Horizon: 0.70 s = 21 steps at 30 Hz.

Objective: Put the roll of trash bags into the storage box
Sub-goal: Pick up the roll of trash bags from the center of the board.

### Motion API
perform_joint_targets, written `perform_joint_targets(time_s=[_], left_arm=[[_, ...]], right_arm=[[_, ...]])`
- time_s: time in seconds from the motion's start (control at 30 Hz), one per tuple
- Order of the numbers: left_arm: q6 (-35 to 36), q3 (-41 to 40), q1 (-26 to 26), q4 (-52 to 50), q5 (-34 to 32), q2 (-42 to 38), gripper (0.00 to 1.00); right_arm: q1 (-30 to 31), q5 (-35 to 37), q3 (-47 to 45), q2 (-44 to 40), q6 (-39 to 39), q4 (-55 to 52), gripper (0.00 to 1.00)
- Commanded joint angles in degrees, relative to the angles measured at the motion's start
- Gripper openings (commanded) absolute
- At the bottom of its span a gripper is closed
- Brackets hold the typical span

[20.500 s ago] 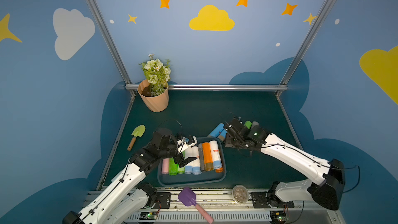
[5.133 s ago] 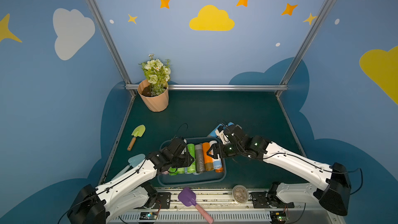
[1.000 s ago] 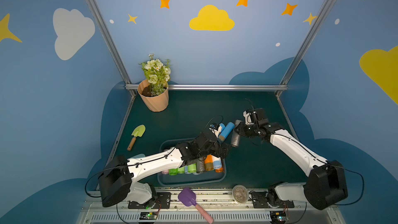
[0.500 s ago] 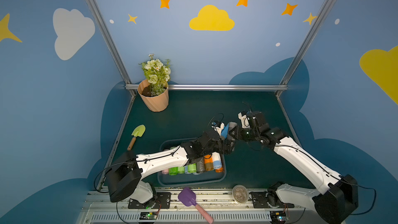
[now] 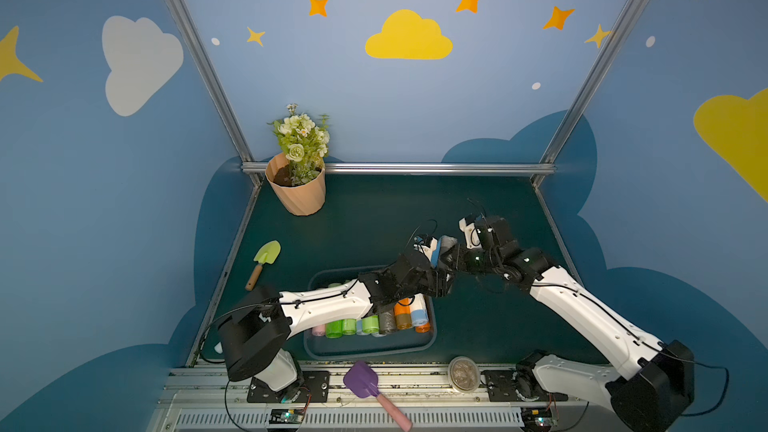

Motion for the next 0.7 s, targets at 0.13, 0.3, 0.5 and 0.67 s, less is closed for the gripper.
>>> perform_joint_targets(time_s=[0.13,0.3,0.5,0.67], left_arm=[[-0.2,1.0,0.7,2.3,3.0,1.1,0.48],[-0.4,0.9,0.9,1.9,3.8,1.1,0.47],[-0.1,0.8,1.0,1.5,4.0,0.5,0.45],[0.3,0.3,1.6,0.1,3.6,-1.0,0.43]], right_arm=[[0.3,0.2,0.4,-1.4,0.6,0.4,0.30],[0.3,1.5,0.5,-2.3,0.6,-0.2,0.33],[0.0,4.0,-0.4,-4.7,0.9,-1.1,0.46],[-0.3,4.0,-0.5,-6.7,0.2,-2.5,0.65]])
